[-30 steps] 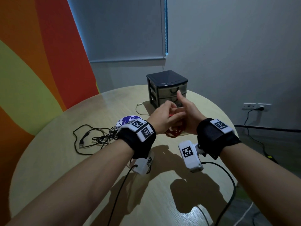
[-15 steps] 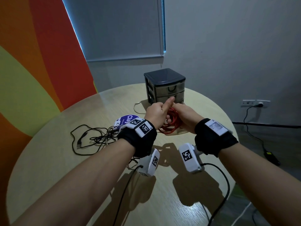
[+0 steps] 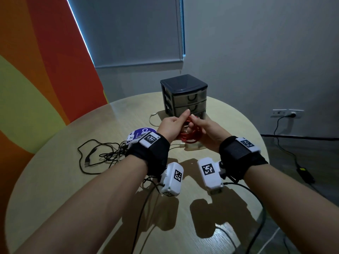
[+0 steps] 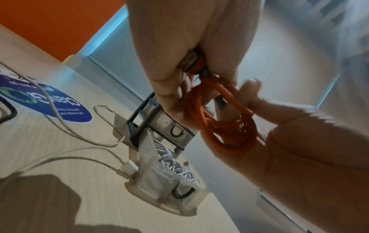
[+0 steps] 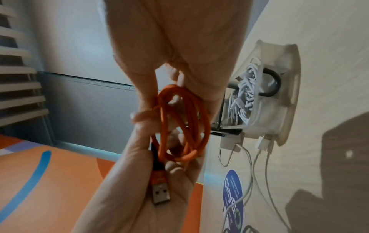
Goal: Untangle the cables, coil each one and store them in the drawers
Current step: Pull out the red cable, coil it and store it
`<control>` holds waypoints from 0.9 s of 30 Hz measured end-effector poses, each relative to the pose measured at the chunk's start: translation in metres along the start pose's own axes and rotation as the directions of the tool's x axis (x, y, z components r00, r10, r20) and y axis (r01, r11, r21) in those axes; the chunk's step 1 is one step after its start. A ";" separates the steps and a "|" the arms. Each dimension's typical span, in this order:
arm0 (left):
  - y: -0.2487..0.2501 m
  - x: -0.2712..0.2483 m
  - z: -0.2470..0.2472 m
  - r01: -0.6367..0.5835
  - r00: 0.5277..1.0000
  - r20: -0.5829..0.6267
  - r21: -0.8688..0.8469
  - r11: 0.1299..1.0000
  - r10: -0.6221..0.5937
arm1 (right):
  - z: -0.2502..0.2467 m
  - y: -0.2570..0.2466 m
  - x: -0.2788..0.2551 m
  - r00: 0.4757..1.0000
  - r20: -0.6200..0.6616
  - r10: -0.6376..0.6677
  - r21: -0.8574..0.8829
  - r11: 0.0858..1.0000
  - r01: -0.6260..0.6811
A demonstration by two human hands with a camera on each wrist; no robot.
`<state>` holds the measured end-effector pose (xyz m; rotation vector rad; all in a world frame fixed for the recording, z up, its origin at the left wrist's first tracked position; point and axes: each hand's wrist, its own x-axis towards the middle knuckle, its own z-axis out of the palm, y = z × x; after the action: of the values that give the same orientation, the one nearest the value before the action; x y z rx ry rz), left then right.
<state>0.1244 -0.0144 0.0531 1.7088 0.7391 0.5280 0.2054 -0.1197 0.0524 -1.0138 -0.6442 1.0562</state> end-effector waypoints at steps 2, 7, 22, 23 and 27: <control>0.003 -0.001 0.000 0.006 0.999 0.033 -0.090 0.996 -0.003 | 0.000 0.002 0.002 0.999 0.010 -0.046 0.011 0.999 0.046; 0.006 -0.007 0.004 -0.011 0.996 0.087 -0.118 0.993 0.021 | 0.005 -0.004 0.004 0.989 -0.063 -0.136 -0.029 0.991 0.134; 0.006 -0.006 0.014 -0.017 0.999 0.021 -0.280 0.960 0.024 | 0.002 -0.006 -0.005 0.989 -0.147 -0.029 0.101 0.994 0.044; 0.006 -0.006 0.014 -0.020 1.000 -0.004 -0.310 0.951 0.020 | 0.001 -0.004 -0.006 0.989 -0.147 -0.027 0.069 0.997 0.038; 0.007 -0.008 0.011 -0.029 0.999 -0.043 -0.368 0.929 0.014 | 0.002 0.010 -0.005 0.988 -0.148 -0.050 -0.034 0.998 0.046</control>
<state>0.1277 -0.0292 0.0570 1.3596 0.6050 0.6722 0.1980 -0.1220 0.0440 -1.0872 -0.5613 0.9214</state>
